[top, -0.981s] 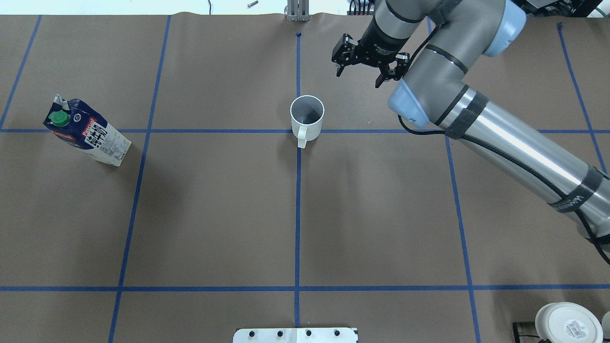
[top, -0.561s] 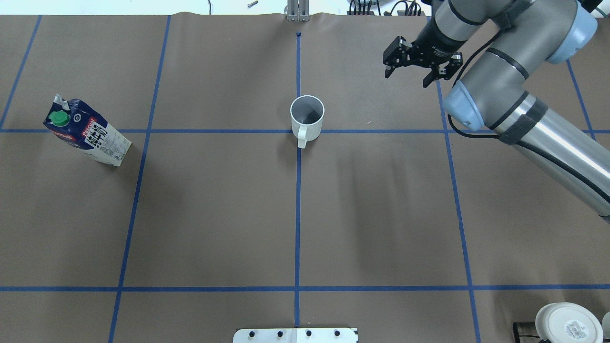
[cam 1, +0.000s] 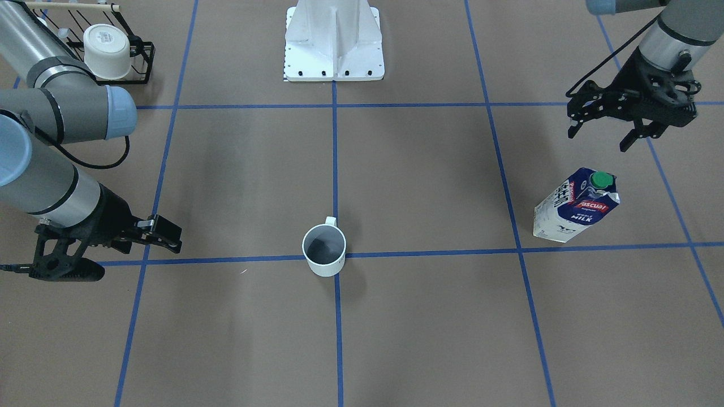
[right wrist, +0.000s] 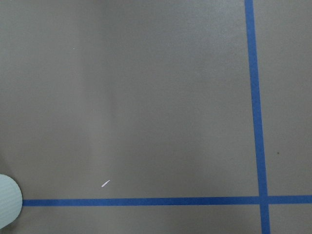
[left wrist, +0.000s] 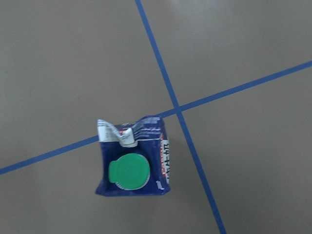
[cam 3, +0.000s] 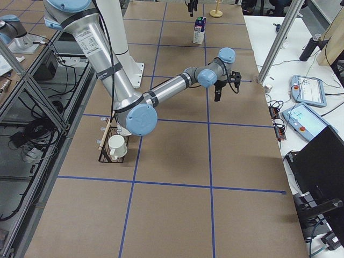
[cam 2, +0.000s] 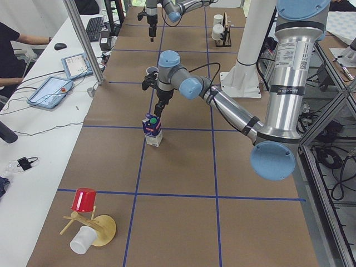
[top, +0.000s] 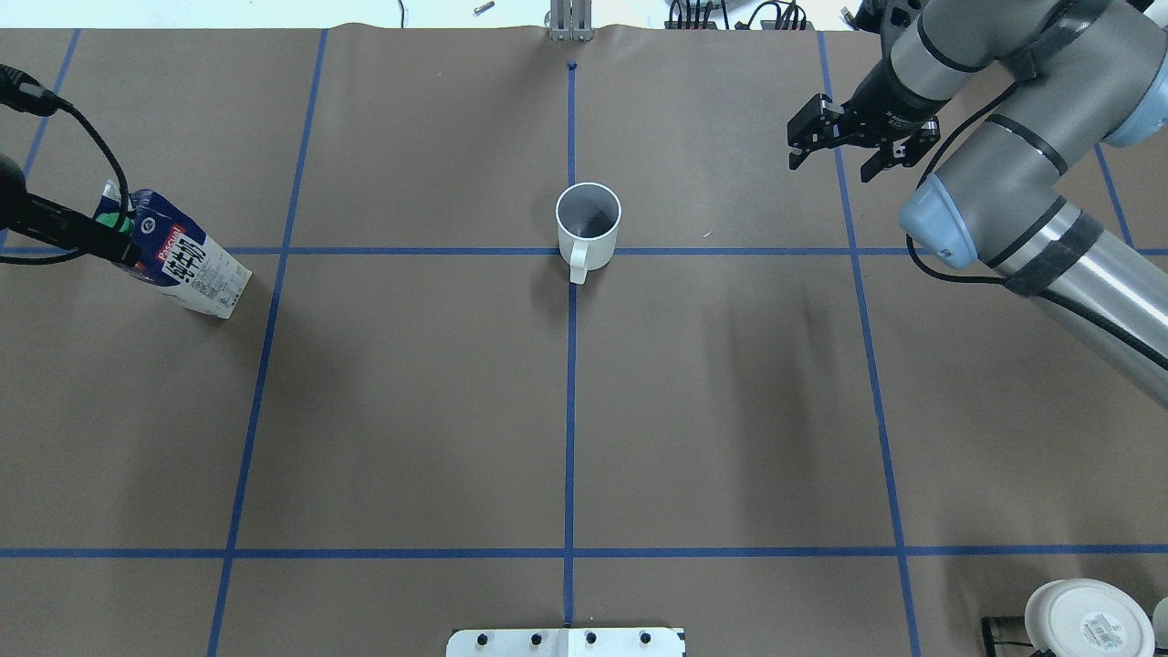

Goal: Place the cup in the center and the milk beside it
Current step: 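Raise the right gripper off the mug while the left gripper reaches for the milk carton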

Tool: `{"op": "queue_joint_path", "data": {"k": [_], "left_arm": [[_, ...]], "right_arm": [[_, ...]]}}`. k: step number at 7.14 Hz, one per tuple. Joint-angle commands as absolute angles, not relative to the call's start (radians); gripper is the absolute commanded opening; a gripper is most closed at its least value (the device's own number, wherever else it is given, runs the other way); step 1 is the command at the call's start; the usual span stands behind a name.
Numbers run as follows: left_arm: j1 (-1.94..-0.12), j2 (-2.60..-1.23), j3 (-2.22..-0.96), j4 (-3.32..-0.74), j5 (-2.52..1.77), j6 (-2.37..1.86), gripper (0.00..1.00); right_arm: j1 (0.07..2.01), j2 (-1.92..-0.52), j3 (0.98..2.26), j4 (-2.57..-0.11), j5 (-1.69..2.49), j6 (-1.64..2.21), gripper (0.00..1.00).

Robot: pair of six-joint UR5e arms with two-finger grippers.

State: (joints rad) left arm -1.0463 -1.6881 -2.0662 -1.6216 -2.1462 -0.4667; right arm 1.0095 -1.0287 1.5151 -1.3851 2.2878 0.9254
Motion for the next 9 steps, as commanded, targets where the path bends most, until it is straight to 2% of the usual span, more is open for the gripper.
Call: {"op": "queue_joint_path", "data": {"k": [1,9], "left_arm": [[-1.042,-1.75,-1.973,-1.612,-2.141,-0.46,0.98],[-1.077,-1.795,-1.878,-1.611,-2.14,-0.456,0.97]], "right_arm": [[1.003,-1.029,1.516,-1.385,2.281,0.925,1.0],[0.994,-1.026,1.519,-1.384,2.281,0.927,1.0]]}}
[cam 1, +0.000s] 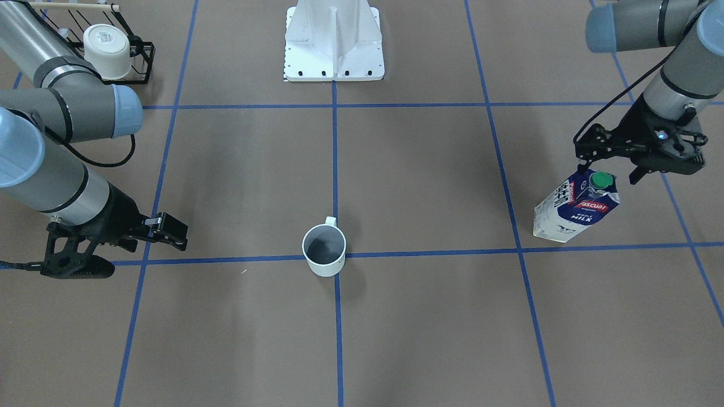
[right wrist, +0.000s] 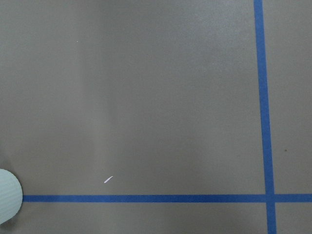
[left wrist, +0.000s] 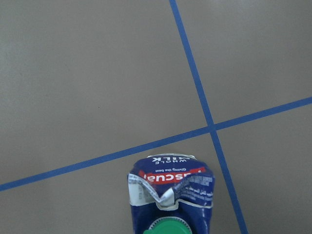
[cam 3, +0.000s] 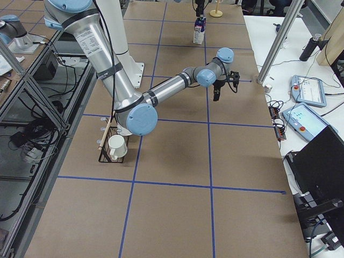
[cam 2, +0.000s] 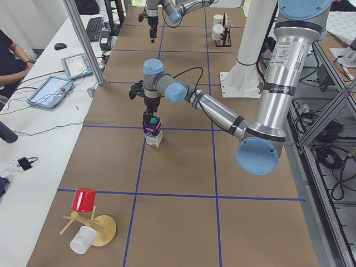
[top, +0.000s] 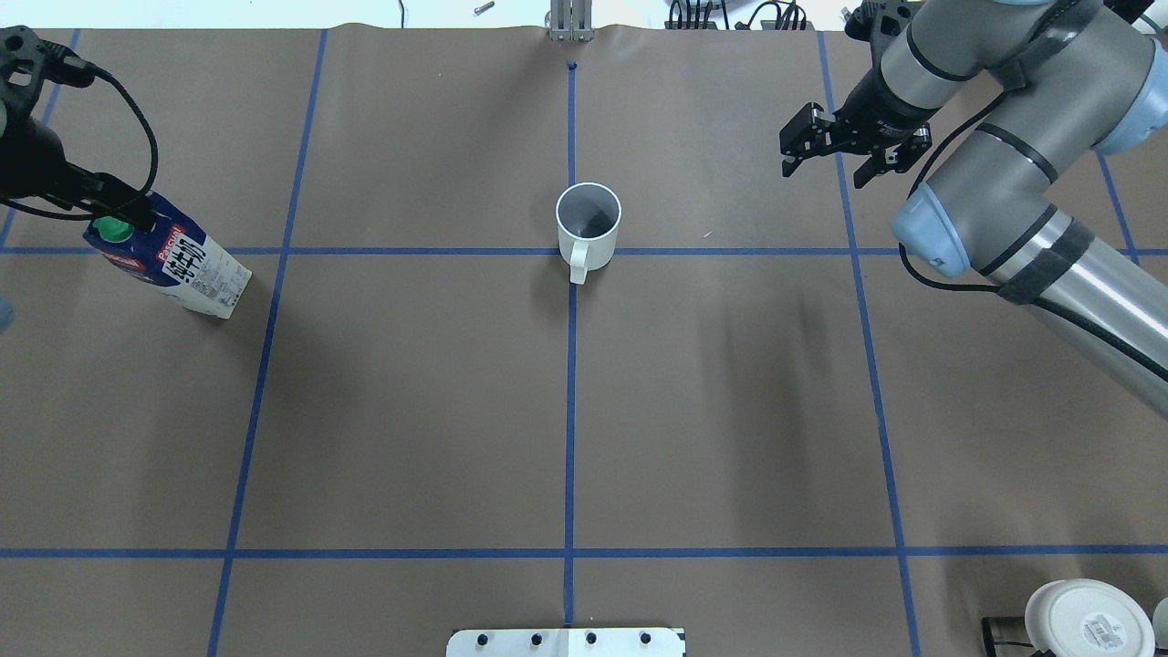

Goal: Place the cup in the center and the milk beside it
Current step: 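Raise the right gripper off the mug while the left gripper reaches for the milk carton, then close the left gripper on the top of the milk carton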

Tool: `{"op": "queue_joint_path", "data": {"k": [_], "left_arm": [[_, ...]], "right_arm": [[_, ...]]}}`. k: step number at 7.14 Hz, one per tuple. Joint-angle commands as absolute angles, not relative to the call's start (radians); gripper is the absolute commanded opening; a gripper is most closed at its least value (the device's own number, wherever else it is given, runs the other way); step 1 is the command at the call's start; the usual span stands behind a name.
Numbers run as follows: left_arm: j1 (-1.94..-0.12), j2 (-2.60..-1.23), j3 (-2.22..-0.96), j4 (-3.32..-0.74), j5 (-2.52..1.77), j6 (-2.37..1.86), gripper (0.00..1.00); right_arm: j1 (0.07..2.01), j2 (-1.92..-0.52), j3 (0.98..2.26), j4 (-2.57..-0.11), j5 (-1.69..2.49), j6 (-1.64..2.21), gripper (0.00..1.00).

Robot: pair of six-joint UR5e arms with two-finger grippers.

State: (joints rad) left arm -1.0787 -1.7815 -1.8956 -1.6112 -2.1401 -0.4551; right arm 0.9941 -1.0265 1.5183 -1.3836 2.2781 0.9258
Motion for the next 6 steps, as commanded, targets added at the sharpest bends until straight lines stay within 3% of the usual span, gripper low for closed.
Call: {"op": "queue_joint_path", "data": {"k": [1,6], "left_arm": [[-1.077,-1.795,-1.872,-1.612,-2.14,-0.456,0.97],[-1.068,-1.818,-1.812,-1.618,-2.141,-0.454,0.97]], "right_arm": [[0.994,-1.026,1.519,-1.384,2.283,0.925,1.0],[0.989,-1.026,1.517,-1.384,2.284,0.927,1.0]]}}
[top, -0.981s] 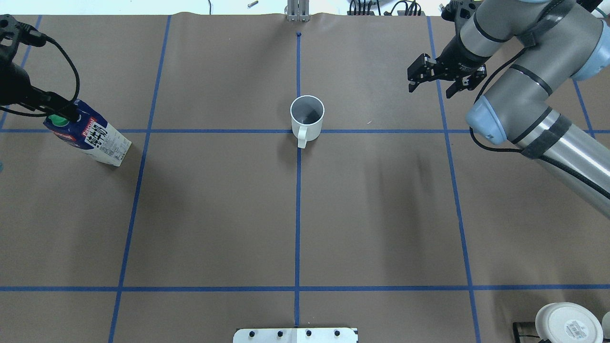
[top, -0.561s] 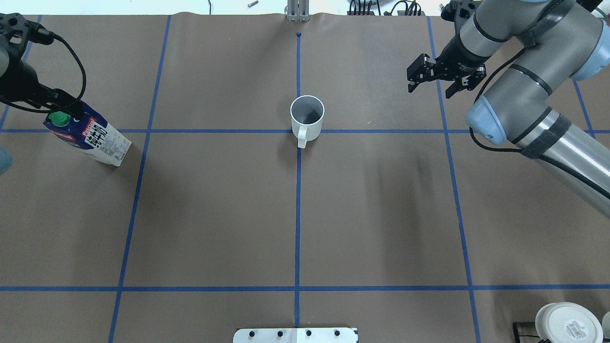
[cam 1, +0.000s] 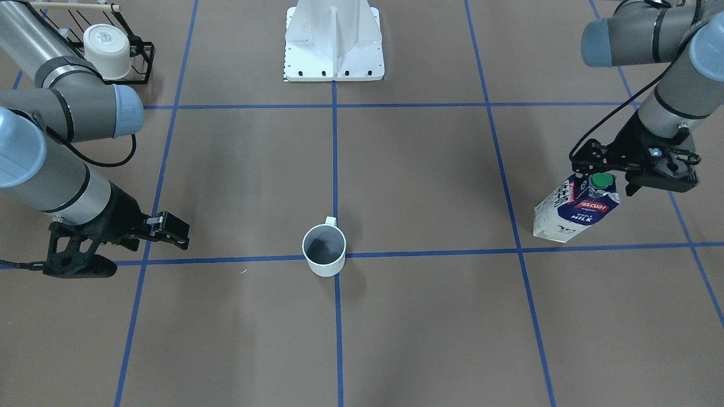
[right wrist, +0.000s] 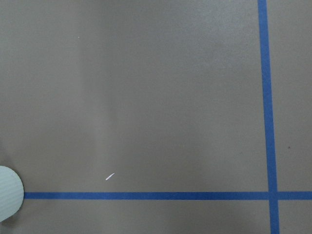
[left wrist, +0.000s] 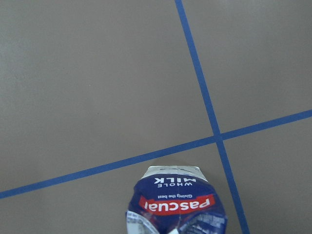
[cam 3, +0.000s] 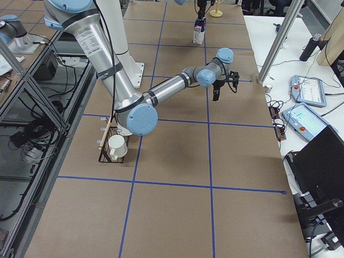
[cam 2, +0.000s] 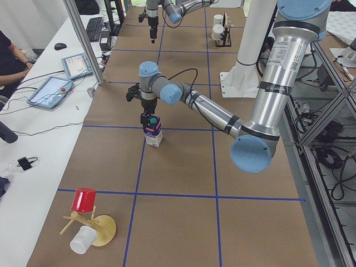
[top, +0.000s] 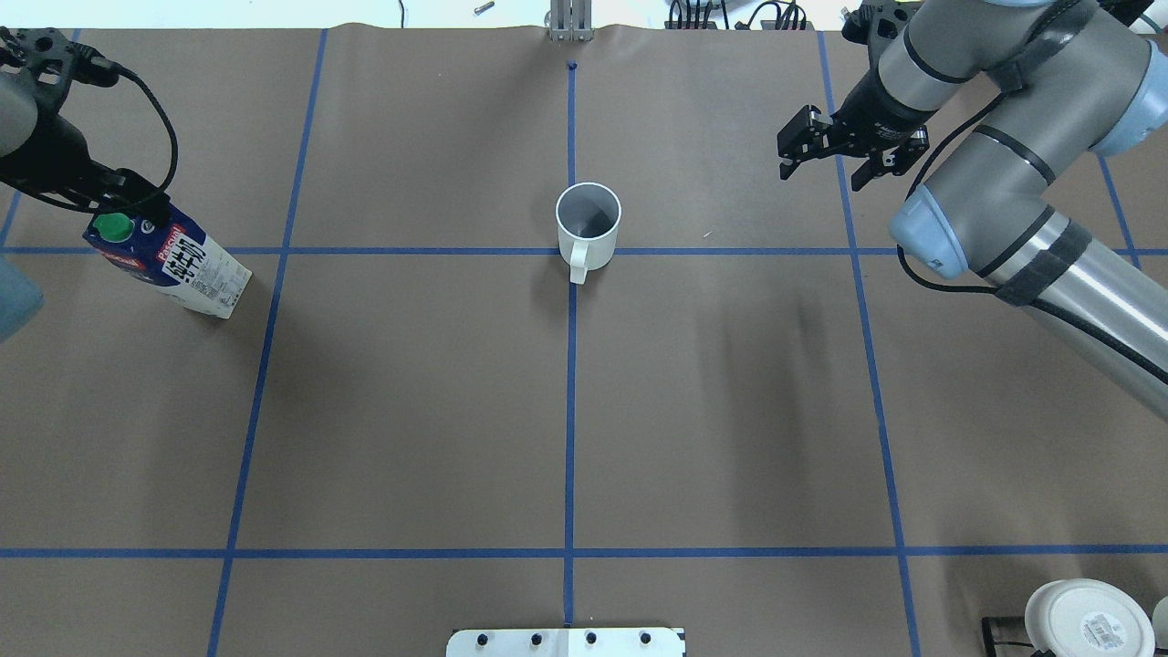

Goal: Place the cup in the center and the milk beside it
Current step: 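Close the left gripper on the top of the milk carton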

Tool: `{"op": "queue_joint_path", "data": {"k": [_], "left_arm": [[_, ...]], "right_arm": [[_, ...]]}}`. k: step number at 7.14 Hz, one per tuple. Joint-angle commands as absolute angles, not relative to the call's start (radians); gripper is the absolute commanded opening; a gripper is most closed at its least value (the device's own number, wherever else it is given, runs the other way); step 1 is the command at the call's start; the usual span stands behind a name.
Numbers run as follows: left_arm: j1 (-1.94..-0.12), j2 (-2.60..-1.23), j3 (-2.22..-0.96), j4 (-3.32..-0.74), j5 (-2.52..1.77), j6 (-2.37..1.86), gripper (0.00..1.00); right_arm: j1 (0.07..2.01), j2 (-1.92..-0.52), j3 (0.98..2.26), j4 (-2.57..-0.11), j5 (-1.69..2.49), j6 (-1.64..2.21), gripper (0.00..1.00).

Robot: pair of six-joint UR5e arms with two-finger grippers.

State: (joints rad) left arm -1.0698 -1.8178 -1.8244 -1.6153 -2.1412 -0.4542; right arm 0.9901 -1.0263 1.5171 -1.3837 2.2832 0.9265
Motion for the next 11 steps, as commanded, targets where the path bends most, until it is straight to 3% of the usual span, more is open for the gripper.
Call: {"op": "queue_joint_path", "data": {"k": [1,4,5,7,8,9,11], "left_arm": [[-1.068,-1.815,-1.809,-1.618,-2.141,-0.454,0.97],[-1.052,-1.818,-1.802,-1.618,-2.152,-0.457,0.94],[-1.052,-1.815,-1.804,-1.618,-2.148,-0.457,0.81],[-1.051,-1.812,-1.81,-1.617,-2.152,-0.457,0.44],[-1.052,-1.81,-1.815,-1.615,-2.152,-0.457,0.17],[-1.052,-1.807,-1.834,-1.606,-2.154,-0.457,0.0],[-1.058,-1.874,-1.894,-1.448,-2.169,-0.457,0.0]], "right_arm": [[0.988,-1.025,1.517,-1.385,2.284,0.927,1.0],[0.986,-1.025,1.519,-1.384,2.283,0.931,1.0],[0.985,-1.025,1.517,-1.385,2.284,0.931,1.0],[0.985,-1.023,1.519,-1.385,2.284,0.937,1.0],[0.985,-1.022,1.519,-1.384,2.286,0.939,1.0],[0.985,-1.02,1.522,-1.384,2.286,0.939,1.0],[0.985,-1.02,1.522,-1.384,2.287,0.939,1.0]]}}
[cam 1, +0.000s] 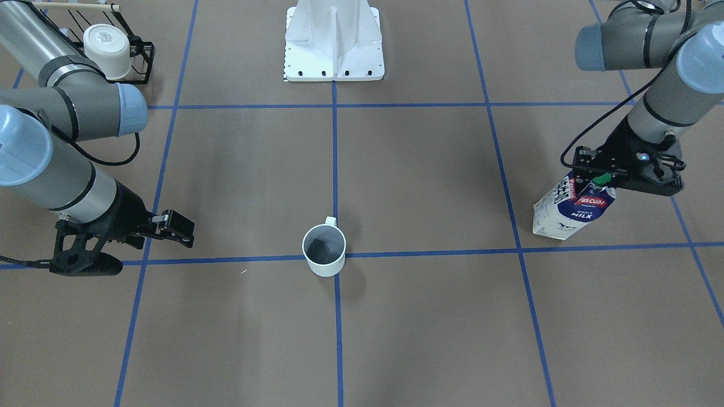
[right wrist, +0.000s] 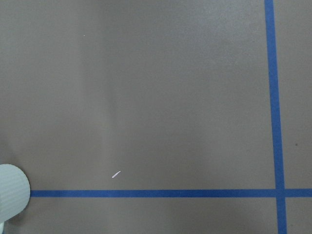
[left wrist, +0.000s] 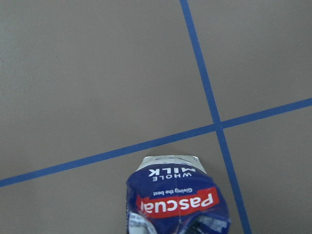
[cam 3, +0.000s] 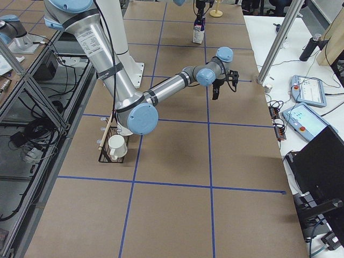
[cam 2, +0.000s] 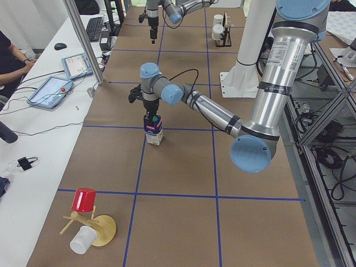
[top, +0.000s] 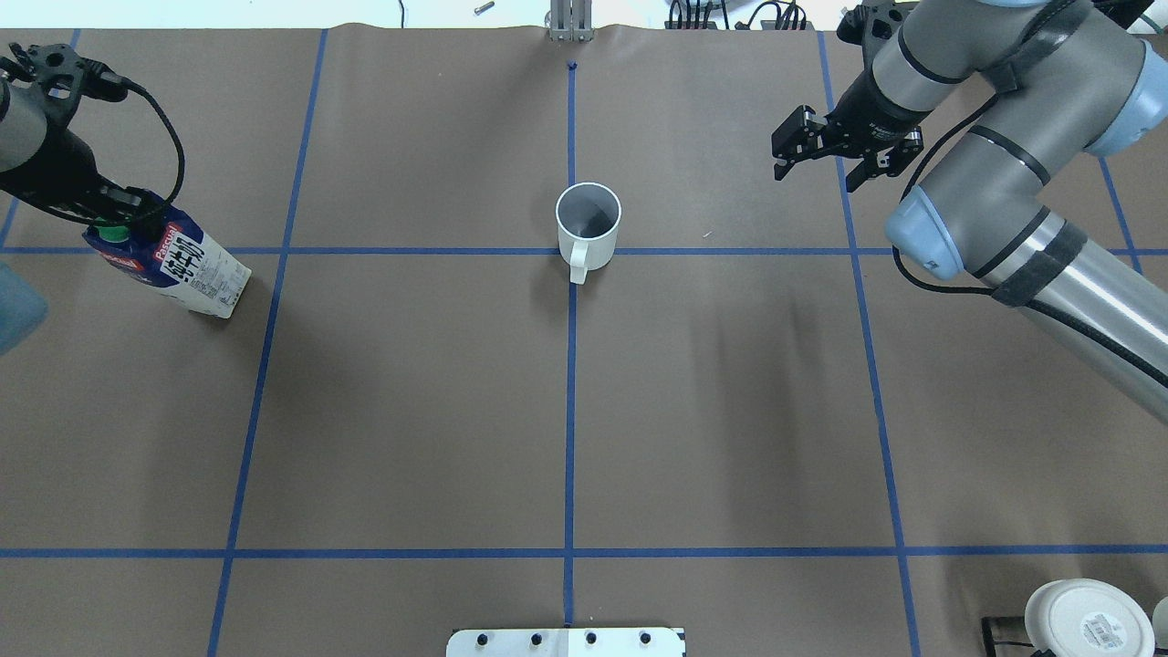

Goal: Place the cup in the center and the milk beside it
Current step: 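Close the left gripper on the top of the milk carton, then carry the milk carton with the left gripper beside the mug and set it down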

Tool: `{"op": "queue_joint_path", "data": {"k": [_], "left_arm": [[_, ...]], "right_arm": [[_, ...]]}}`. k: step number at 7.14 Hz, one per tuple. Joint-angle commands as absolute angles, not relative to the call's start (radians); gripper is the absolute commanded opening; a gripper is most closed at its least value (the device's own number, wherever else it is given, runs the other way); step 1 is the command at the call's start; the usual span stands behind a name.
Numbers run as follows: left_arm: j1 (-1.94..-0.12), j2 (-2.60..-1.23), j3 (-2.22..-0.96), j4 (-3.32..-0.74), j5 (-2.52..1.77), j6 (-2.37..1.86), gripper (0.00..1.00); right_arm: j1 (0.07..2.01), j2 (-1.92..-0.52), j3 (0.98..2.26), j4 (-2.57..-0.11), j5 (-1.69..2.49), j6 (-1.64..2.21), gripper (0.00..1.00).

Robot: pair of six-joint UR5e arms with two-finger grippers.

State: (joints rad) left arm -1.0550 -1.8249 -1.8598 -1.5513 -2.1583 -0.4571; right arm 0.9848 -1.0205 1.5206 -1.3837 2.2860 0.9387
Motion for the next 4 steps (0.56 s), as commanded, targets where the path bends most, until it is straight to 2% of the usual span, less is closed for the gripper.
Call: {"op": "queue_joint_path", "data": {"k": [1,2,4], "left_arm": [[-1.06,-2.001,-1.887,-1.283,-2.174,-0.462,0.0],[-1.058,-2.099,-1.872,-1.181,-2.175,-0.474,0.0],[-1.028,-2.303,-1.707,-1.184,-2.177,-0.665,0.0]], "right_arm": [[0.985,-1.025,1.534,-1.385,2.287,0.939,1.0],[0.985,-1.025,1.532,-1.385,2.289,0.939,1.0],[0.985,-1.028,1.534,-1.385,2.289,0.939,1.0]]}}
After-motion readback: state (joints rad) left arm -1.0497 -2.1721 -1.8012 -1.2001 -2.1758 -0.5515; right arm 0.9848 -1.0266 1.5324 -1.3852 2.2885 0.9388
